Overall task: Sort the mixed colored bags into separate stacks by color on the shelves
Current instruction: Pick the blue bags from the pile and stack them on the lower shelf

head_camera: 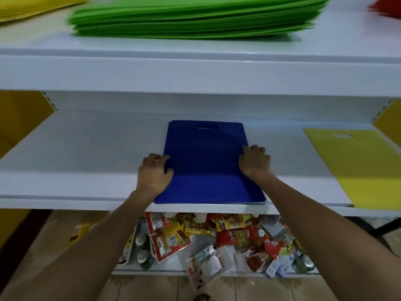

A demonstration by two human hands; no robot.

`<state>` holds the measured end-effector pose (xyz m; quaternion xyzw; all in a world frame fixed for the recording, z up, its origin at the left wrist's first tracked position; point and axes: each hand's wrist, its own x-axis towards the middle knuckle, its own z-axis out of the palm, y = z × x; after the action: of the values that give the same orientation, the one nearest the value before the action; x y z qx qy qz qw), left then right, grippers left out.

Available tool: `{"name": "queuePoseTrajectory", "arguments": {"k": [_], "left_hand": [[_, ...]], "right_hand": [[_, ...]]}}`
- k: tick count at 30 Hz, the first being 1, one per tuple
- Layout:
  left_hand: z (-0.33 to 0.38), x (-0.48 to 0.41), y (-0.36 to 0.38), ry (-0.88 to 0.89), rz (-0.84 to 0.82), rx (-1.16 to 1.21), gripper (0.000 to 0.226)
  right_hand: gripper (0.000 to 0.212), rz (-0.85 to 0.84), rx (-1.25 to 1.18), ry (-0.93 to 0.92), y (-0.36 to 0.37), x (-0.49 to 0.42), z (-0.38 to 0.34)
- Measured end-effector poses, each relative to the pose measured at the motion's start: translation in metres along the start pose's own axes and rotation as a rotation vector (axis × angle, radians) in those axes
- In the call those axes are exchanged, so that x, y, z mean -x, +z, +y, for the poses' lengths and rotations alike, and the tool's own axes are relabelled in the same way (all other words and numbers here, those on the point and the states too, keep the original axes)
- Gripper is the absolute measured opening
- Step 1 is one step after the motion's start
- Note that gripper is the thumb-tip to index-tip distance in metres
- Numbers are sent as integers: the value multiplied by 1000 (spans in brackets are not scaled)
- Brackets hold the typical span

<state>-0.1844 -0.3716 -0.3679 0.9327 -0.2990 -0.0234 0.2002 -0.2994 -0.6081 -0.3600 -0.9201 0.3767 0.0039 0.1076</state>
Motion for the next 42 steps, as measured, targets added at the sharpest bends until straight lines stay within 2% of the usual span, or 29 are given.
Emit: {"name": "queuePoseTrajectory", "arguments": {"k": [5, 7, 11, 15, 18, 21, 25, 29, 32, 38, 42], "left_hand": [[6, 11, -21, -27, -47, 66, 50], [10, 25, -34, -16, -19, 82, 39], [14, 77, -71, 8, 60, 93, 38], [-4, 150, -127, -65, 137, 62, 38], [-26, 204, -178, -140, 220, 43, 38], [-52, 260, -245, -242, 323, 13, 39], [-88, 321, -325, -349, 446, -34, 38], [-139, 382, -404, -529, 549, -115, 38], [-171, 403, -437, -591, 629, -162, 39], [-244, 387, -471, -559, 650, -161, 35], [-284, 340, -507, -458, 635, -134, 29]], "right_hand": [[44, -3, -121, -18, -26, 22, 4], [49, 9, -137, -38, -40, 38, 7], [52, 91, -131, -117, -69, 85, 1], [54, 68, -208, -261, -101, 157, -40], [52, 77, -213, -440, -124, 206, -90], [37, 66, -250, -625, -157, 249, -161], [52, 66, -339, -807, -187, 297, -261], [55, 55, -438, -1036, -196, 359, -370], [57, 82, -427, -1175, -198, 384, -431], [57, 92, -444, -1236, -188, 382, -529], [55, 180, -404, -1142, -197, 353, -575]]}}
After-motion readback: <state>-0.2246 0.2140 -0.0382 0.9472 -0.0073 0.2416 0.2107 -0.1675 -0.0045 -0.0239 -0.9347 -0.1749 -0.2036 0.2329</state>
